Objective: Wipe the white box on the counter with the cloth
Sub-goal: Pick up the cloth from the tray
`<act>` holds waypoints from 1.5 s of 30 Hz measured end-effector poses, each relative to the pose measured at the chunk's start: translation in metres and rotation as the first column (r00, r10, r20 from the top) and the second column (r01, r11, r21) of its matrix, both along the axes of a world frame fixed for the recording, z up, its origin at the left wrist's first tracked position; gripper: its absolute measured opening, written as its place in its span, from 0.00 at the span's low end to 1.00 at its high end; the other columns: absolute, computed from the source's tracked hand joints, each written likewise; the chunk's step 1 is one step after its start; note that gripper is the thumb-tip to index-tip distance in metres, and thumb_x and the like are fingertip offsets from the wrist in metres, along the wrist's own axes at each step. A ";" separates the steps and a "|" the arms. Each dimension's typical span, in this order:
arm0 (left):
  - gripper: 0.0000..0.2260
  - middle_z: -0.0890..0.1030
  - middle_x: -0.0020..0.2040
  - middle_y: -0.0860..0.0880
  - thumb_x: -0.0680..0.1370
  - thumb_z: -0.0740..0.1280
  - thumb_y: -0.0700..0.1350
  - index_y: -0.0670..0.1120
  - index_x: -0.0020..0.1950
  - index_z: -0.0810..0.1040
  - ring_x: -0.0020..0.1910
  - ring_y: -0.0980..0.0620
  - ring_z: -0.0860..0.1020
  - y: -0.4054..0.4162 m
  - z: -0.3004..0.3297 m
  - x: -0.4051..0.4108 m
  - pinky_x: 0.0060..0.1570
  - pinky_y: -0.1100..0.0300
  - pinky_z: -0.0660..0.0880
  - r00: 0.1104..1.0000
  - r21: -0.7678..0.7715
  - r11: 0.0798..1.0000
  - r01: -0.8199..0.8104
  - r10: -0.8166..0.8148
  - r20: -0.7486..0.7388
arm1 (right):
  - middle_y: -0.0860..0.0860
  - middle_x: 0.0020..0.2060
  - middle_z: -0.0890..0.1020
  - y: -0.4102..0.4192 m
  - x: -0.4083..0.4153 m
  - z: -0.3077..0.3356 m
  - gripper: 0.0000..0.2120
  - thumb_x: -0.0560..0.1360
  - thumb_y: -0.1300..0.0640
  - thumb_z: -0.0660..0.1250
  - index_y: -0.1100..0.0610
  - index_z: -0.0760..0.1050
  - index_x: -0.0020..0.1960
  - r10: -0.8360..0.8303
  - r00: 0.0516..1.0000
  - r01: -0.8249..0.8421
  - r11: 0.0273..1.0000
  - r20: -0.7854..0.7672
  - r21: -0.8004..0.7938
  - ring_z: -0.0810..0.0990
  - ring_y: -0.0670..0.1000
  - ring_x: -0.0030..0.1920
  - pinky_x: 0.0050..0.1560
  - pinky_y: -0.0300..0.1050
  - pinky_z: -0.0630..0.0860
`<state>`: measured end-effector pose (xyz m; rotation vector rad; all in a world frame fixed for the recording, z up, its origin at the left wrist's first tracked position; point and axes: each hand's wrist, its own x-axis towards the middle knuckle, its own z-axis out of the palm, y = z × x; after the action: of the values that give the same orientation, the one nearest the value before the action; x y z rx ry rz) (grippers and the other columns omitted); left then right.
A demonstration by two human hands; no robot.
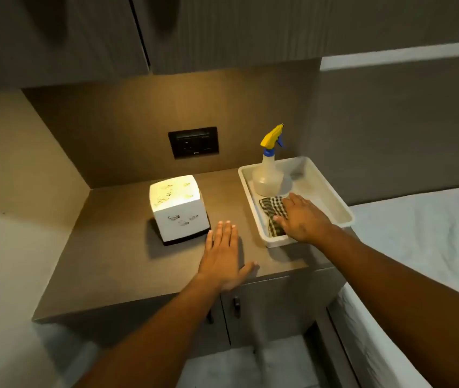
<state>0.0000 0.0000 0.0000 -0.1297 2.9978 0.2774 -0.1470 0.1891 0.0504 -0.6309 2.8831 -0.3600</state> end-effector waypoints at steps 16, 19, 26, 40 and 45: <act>0.48 0.38 0.84 0.43 0.77 0.41 0.76 0.42 0.84 0.40 0.82 0.43 0.34 -0.010 -0.022 -0.036 0.80 0.42 0.35 0.998 -0.037 0.998 0.046 -0.045 0.036 | 0.56 0.80 0.41 -0.050 -0.035 -0.036 0.34 0.82 0.43 0.52 0.50 0.37 0.80 -0.043 0.980 -0.007 0.967 0.192 0.254 0.40 0.62 0.79 0.74 0.70 0.44; 0.47 0.38 0.84 0.43 0.77 0.41 0.76 0.42 0.84 0.39 0.82 0.44 0.33 -0.009 -0.023 -0.037 0.80 0.42 0.35 0.998 -0.033 0.998 0.051 -0.050 0.041 | 0.54 0.81 0.44 -0.049 -0.038 -0.037 0.42 0.79 0.56 0.65 0.46 0.39 0.80 -0.105 0.974 0.061 0.976 0.203 0.211 0.43 0.65 0.79 0.73 0.71 0.50; 0.47 0.38 0.84 0.43 0.77 0.42 0.75 0.43 0.84 0.40 0.82 0.44 0.33 -0.008 -0.024 -0.036 0.80 0.42 0.36 0.998 -0.028 0.998 0.051 -0.050 0.037 | 0.51 0.53 0.77 -0.041 -0.043 -0.031 0.17 0.81 0.45 0.53 0.44 0.64 0.69 -0.189 0.970 0.184 0.982 0.152 0.047 0.79 0.51 0.44 0.38 0.44 0.77; 0.46 0.38 0.84 0.42 0.79 0.42 0.74 0.42 0.84 0.39 0.82 0.44 0.35 -0.008 -0.016 -0.003 0.81 0.45 0.37 0.997 -0.020 1.000 0.018 -0.016 0.078 | 0.60 0.60 0.79 -0.028 0.008 0.051 0.17 0.84 0.54 0.53 0.54 0.66 0.72 -0.087 0.995 0.098 0.933 0.048 -0.346 0.77 0.61 0.59 0.60 0.53 0.72; 0.44 0.36 0.84 0.43 0.81 0.47 0.72 0.43 0.84 0.37 0.82 0.47 0.33 -0.015 0.001 0.041 0.81 0.47 0.37 1.000 0.013 1.000 -0.008 0.007 0.026 | 0.60 0.62 0.78 -0.048 0.033 0.076 0.19 0.84 0.55 0.54 0.53 0.65 0.74 0.025 1.000 -0.022 0.914 0.003 -0.406 0.75 0.61 0.61 0.59 0.51 0.71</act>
<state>0.0408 -0.0152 0.0007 -0.1423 2.9696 0.2931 -0.1139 0.1415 0.1268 -0.7199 2.8041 -0.9732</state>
